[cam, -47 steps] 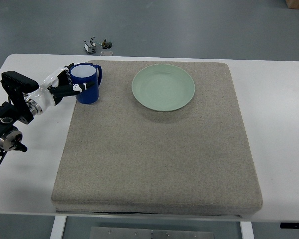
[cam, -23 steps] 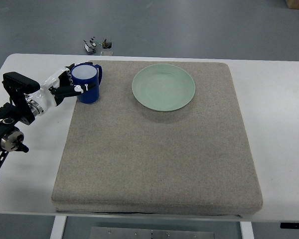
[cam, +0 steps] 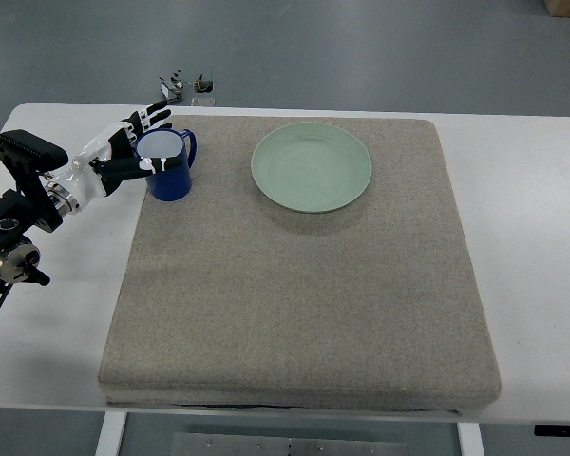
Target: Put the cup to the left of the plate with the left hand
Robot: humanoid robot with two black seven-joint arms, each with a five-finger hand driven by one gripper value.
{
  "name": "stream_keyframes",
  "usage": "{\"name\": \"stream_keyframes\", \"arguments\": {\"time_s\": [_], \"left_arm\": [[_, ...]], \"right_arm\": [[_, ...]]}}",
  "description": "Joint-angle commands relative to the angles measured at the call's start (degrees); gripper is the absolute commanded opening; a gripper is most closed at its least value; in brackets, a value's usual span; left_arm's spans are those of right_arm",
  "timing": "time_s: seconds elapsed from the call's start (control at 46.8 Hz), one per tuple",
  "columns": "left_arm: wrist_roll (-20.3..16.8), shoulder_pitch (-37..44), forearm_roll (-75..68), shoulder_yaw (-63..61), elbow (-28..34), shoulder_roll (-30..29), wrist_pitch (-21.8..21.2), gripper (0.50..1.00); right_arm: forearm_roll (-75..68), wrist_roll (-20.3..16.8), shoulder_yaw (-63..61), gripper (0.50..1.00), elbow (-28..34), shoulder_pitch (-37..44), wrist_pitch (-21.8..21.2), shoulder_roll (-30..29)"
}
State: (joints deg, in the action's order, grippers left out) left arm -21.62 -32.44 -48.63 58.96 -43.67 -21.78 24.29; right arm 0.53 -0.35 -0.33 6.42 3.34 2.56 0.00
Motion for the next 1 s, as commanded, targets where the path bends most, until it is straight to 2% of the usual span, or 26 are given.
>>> {"name": "stream_keyframes", "arguments": {"time_s": [0.0, 0.278, 0.491, 0.556, 0.662, 0.791, 0.897, 0.983], "left_arm": [[0.0, -0.08, 3.36, 0.63, 0.08, -0.37, -0.04, 0.996], [0.35, -1.75, 15.84, -0.07, 0.52, -4.23, 0.58, 0.996], [2.89, -6.49, 19.27, -0.07, 1.31, -7.84, 5.76, 0.996], [5.44, -8.34, 20.68, -0.07, 1.83, -9.68, 7.17, 0.996], [12.55, -10.8, 24.1, 0.01, 4.73, -10.39, 10.68, 0.996], [20.99, -12.91, 30.43, -0.07, 10.0, -10.39, 10.71, 0.996], [25.3, -13.35, 34.3, -0.07, 12.82, -9.87, 10.71, 0.996], [26.45, -13.35, 35.97, -0.07, 13.52, -9.43, 10.71, 0.996]], "right_arm": [[0.0, 0.0, 0.07, 0.934, 0.0, 0.0, 0.08, 0.0], [0.0, 0.0, -0.02, 0.934, 0.0, 0.0, 0.08, 0.0], [0.0, 0.0, -0.02, 0.934, 0.0, 0.0, -0.01, 0.0], [0.0, 0.0, -0.02, 0.934, 0.0, 0.0, 0.08, 0.0], [0.0, 0.0, -0.02, 0.934, 0.0, 0.0, -0.01, 0.0], [0.0, 0.0, -0.02, 0.934, 0.0, 0.0, 0.08, 0.0], [0.0, 0.0, -0.02, 0.934, 0.0, 0.0, -0.01, 0.0], [0.0, 0.0, -0.02, 0.934, 0.0, 0.0, 0.08, 0.0]]}}
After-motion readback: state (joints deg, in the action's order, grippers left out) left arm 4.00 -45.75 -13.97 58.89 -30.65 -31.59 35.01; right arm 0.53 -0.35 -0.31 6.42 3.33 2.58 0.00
